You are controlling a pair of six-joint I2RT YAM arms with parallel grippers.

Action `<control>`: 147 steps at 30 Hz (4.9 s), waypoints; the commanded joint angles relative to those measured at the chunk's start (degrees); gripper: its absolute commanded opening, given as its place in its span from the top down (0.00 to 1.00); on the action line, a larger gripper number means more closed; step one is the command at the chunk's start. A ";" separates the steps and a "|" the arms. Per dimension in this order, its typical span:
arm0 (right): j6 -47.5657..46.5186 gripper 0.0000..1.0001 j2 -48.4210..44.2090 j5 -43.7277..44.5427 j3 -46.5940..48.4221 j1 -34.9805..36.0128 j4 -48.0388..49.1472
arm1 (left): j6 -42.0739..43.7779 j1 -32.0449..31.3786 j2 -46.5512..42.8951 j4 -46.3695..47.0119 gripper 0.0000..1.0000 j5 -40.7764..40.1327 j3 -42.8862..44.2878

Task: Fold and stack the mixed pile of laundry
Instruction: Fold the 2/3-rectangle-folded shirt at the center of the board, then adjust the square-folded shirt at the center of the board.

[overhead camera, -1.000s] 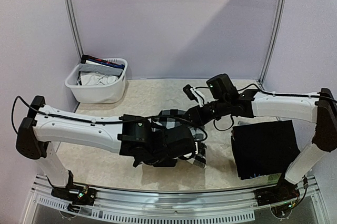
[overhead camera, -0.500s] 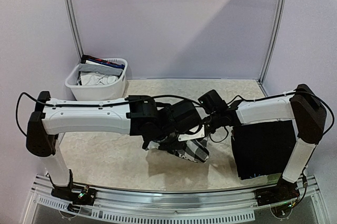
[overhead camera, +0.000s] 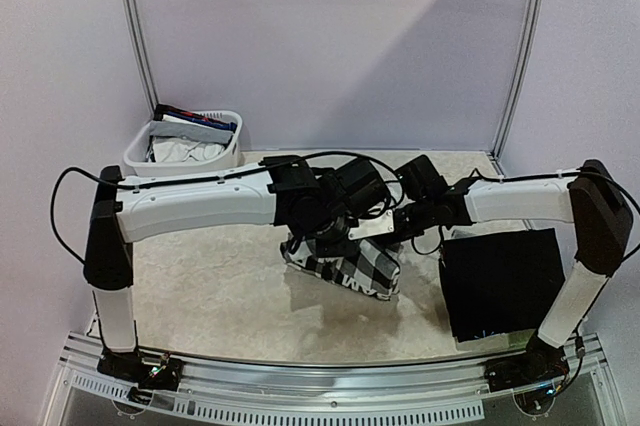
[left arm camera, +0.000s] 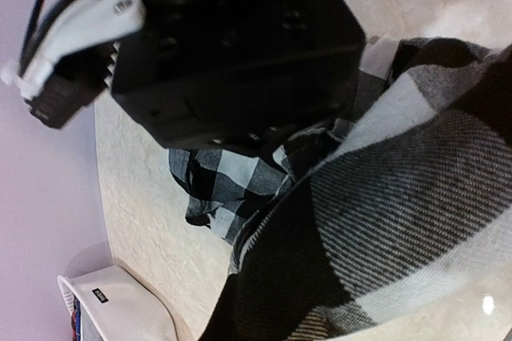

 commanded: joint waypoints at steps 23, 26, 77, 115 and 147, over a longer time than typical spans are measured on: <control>-6.08 0.70 5.21 -19.98 9.21 -7.18 -1.94 | 2.84 4.68 1.41 -3.17 1.00 4.88 5.64; -6.28 0.75 6.36 -21.03 7.52 -6.82 -2.10 | 1.46 3.72 -0.77 -3.18 1.00 4.36 2.99; 15.81 0.65 -13.37 35.60 -4.29 -2.41 -9.85 | 8.60 7.57 14.63 -10.96 1.00 13.18 22.88; 12.73 0.63 -22.97 24.98 -11.53 -6.48 2.00 | -7.92 22.98 13.71 14.18 0.12 9.94 16.29; 2.93 0.69 14.01 0.36 7.82 -8.20 -4.03 | -40.74 22.24 -1.09 31.25 0.37 28.41 -29.69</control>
